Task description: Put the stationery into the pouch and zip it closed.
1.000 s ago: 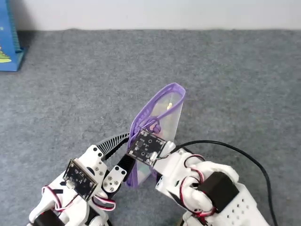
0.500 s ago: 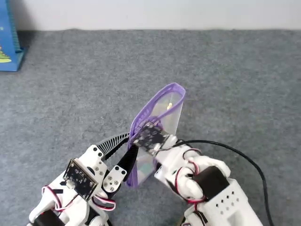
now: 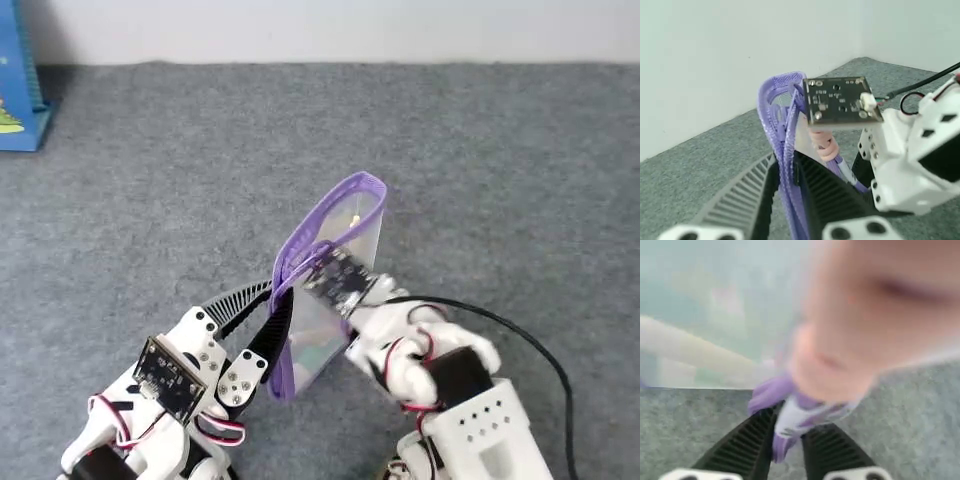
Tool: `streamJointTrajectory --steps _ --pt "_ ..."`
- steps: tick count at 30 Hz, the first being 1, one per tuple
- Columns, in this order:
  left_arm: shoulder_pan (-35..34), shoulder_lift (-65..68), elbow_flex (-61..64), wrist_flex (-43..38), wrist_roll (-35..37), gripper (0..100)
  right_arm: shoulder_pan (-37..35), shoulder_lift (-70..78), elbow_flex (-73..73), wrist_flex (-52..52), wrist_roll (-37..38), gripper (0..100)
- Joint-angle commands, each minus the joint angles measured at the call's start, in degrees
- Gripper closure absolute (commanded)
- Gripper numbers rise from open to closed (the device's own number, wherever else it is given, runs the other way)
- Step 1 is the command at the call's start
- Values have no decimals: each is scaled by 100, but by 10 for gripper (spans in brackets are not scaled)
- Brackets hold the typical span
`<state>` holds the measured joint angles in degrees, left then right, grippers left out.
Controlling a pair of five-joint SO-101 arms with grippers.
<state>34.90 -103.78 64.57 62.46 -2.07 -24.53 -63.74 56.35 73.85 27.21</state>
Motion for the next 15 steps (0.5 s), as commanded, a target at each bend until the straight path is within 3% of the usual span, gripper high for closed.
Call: streamJointTrajectory --steps 1,8,15 --pt "-35 -79 -101 -141 -105 991 892 -488 -484 -119 149 989" --pt "-18 -79 -101 -141 -114 991 2519 -1235 -668 -1446 835 989" --pt "-35 -79 -127 -105 -290 991 3380 -1103 -668 -2923 818 989"
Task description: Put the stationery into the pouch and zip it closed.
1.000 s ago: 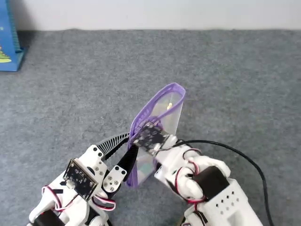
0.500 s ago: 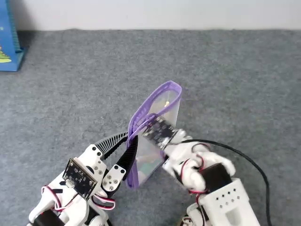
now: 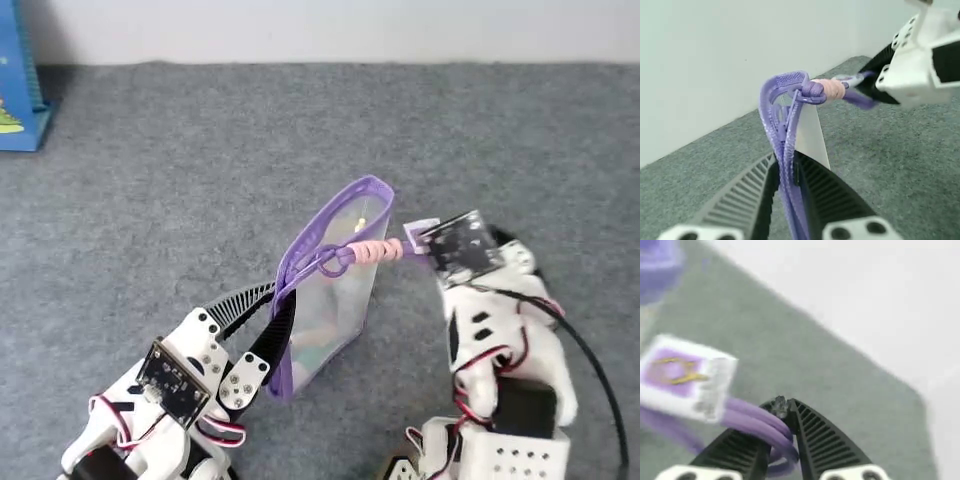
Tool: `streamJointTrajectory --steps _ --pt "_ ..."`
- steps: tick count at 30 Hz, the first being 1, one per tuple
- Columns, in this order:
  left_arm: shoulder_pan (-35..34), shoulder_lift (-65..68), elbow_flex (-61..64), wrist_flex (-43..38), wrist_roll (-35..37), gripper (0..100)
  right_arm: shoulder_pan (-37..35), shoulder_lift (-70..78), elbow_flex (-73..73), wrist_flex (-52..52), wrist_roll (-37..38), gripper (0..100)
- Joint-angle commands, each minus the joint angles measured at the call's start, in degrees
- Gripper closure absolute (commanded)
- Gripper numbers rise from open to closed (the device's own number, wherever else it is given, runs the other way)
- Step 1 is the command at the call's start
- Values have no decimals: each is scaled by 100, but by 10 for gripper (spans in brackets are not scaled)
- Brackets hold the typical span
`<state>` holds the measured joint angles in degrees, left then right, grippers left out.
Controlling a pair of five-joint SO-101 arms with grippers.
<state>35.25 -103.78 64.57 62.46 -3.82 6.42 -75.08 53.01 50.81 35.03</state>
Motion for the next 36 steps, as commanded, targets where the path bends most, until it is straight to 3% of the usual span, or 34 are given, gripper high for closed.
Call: streamJointTrajectory --steps 1,13,26,30,36 --pt "-70 -79 -127 -105 -114 991 382 127 -334 -848 35 989" --pt "-79 -79 -145 -26 -123 991 1367 2369 -519 -3275 26 989" --pt "-79 -88 -418 220 -97 991 2255 5138 -2479 -3222 26 988" --pt "-79 -88 -409 202 -97 991 2193 4971 -2699 -2484 18 988" --pt "-79 -88 -409 193 -88 991 1499 3960 -2866 -1815 9 988"
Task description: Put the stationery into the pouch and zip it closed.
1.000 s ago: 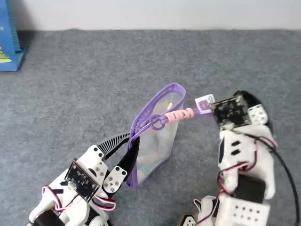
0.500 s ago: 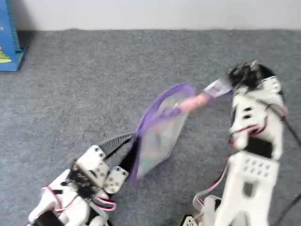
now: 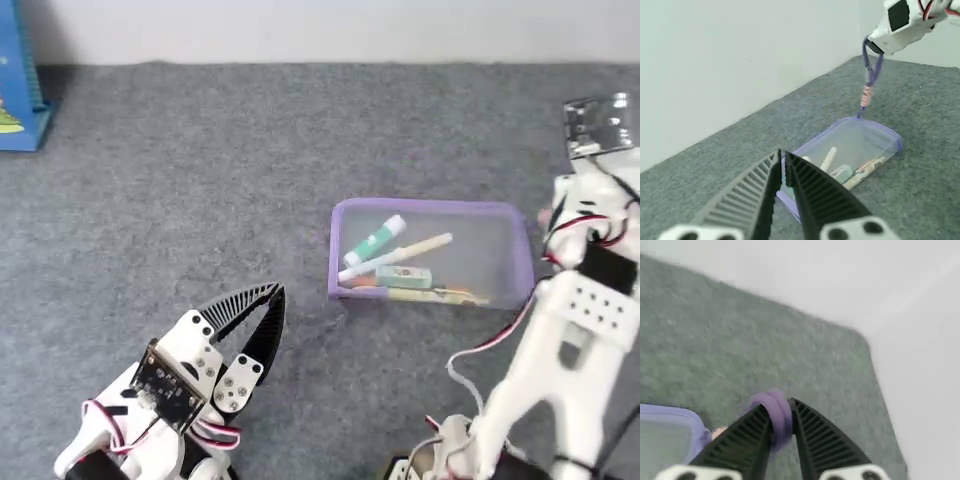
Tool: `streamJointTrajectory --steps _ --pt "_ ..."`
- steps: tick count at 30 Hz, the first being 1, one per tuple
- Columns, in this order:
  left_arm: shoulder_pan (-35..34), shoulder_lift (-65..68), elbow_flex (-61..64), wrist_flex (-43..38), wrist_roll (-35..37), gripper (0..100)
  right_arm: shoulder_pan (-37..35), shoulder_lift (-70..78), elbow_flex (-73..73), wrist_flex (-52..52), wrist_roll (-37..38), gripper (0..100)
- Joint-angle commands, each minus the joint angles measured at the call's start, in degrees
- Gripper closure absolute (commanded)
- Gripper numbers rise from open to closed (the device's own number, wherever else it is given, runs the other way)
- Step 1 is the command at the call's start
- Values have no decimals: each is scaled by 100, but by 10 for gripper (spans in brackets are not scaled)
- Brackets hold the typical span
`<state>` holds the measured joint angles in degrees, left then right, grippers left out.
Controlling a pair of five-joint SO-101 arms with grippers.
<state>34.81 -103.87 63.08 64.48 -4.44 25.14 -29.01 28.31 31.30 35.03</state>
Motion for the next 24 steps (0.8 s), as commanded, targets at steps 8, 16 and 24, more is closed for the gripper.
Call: streamJointTrajectory --steps 8,16,24 --pt "-35 -79 -259 -9 -18 991 -1349 -1543 -800 171 -97 988" --pt "-35 -79 -295 -18 -18 989 -1789 -1341 -2620 989 -818 987" --pt "-35 -70 -409 -211 -18 988 -2703 -497 -4695 2510 -862 987"
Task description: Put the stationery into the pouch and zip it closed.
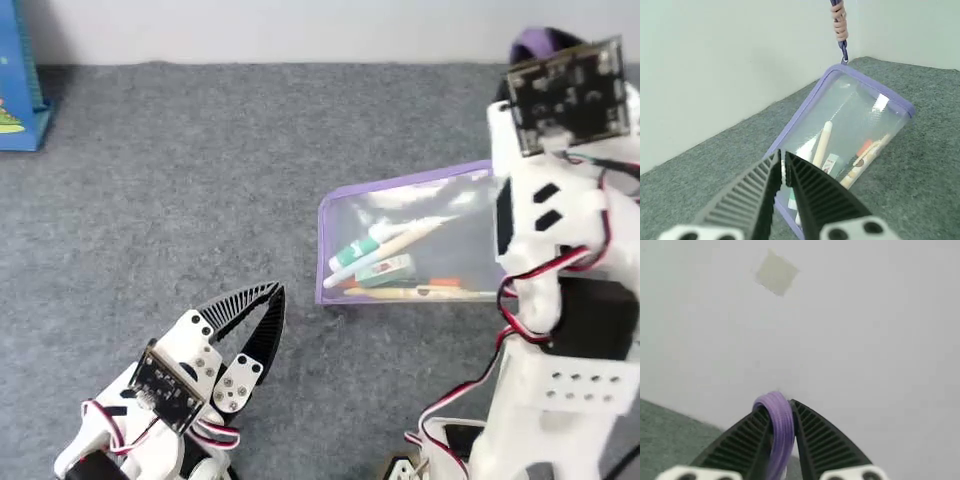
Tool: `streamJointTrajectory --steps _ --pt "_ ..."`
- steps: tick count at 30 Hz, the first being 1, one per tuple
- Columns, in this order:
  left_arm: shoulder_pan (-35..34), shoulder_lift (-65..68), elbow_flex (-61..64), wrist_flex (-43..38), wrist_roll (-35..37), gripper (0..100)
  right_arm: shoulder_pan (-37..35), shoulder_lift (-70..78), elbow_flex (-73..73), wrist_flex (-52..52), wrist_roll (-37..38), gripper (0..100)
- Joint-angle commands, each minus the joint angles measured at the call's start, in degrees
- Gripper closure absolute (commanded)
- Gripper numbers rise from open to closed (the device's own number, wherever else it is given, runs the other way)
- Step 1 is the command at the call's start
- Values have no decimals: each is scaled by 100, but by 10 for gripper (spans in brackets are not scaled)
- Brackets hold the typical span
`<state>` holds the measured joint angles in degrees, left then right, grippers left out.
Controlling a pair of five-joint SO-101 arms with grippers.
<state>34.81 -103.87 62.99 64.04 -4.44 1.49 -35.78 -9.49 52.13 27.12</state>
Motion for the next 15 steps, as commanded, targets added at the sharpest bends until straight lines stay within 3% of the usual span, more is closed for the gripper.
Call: streamJointTrajectory --steps 1,8,15 --pt "-35 -70 -470 -176 -18 988 -479 242 -1134 567 -70 987" --pt "-35 -70 -1015 -176 -44 970 -1719 338 -2251 1068 -70 988" --pt "-35 -70 -1033 -132 -44 801 -3002 321 -2585 1235 -35 988"
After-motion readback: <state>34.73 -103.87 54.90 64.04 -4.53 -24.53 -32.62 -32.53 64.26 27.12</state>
